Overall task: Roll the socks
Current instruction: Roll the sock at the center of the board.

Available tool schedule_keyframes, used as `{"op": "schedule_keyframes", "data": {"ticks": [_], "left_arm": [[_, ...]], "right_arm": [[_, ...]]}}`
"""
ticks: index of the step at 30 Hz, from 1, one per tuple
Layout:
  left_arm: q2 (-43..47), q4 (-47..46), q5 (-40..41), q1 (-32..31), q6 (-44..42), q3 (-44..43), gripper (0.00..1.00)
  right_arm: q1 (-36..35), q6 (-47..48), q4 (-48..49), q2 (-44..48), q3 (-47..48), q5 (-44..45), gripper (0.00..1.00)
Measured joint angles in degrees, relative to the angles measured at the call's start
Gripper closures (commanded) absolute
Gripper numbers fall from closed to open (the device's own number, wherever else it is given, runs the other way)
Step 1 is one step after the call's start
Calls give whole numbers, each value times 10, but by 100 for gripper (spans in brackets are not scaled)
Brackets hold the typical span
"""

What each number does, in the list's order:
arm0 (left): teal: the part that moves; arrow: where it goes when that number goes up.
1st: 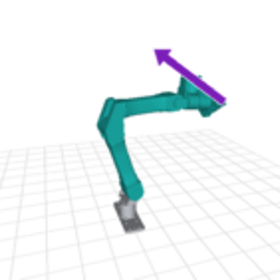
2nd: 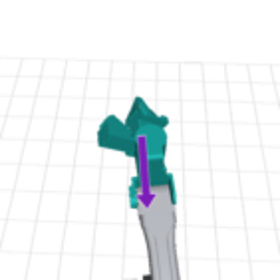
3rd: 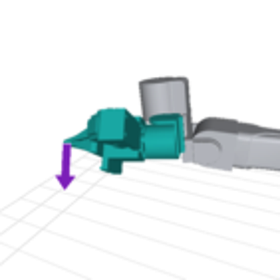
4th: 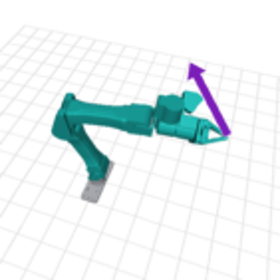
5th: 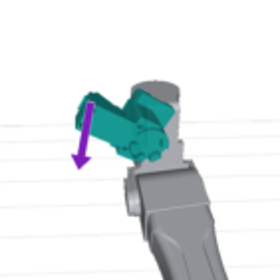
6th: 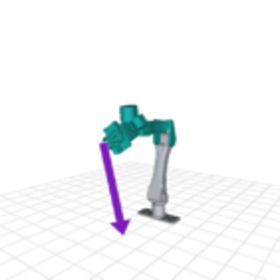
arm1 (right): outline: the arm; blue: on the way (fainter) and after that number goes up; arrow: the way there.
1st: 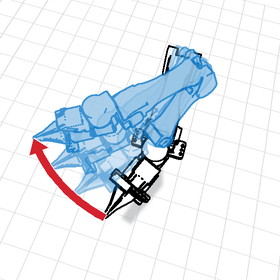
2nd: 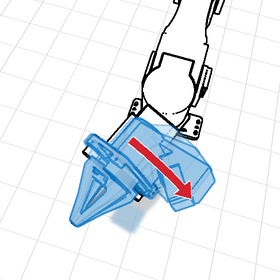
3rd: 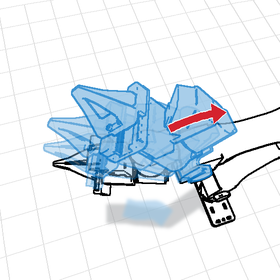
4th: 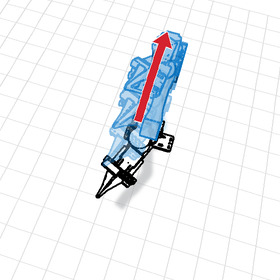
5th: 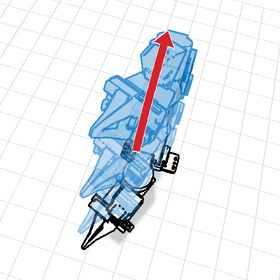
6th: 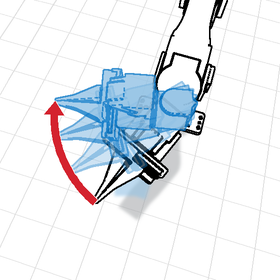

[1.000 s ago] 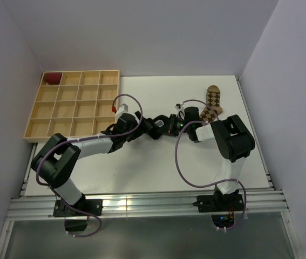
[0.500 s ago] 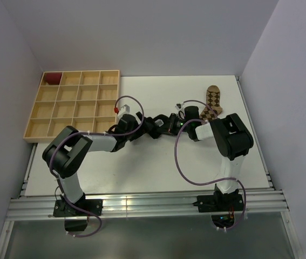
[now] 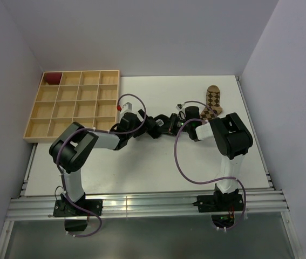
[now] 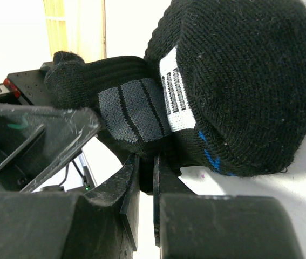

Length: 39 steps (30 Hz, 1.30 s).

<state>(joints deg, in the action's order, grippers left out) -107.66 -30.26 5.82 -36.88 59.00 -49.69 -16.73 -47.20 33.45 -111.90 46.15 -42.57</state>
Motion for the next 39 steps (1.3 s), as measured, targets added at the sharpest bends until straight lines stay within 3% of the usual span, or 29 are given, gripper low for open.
{"op": "schedule_keyframes", "data": {"ticks": [3,9,12,15,18,28,39], "left_arm": [[-12,-4,-2,3,0,-11,17],[-33,4,-10,6,0,-34,43],[-34,22,-11,7,-1,-45,56],[-33,58,-9,6,-5,-63,59],[-33,105,5,0,-11,-87,59],[-28,300,91,-35,-13,-174,59],[-30,405,115,-44,-13,-219,58]], "right_arm": [[0,-1,0,0,0,0,100],[0,-1,-1,-1,1,1,100],[0,2,-2,-1,1,1,91],[0,12,-4,6,-1,7,61],[-3,41,-19,35,-16,36,48],[-66,184,-82,190,-83,207,38],[-154,279,-76,183,-73,295,36]]}}
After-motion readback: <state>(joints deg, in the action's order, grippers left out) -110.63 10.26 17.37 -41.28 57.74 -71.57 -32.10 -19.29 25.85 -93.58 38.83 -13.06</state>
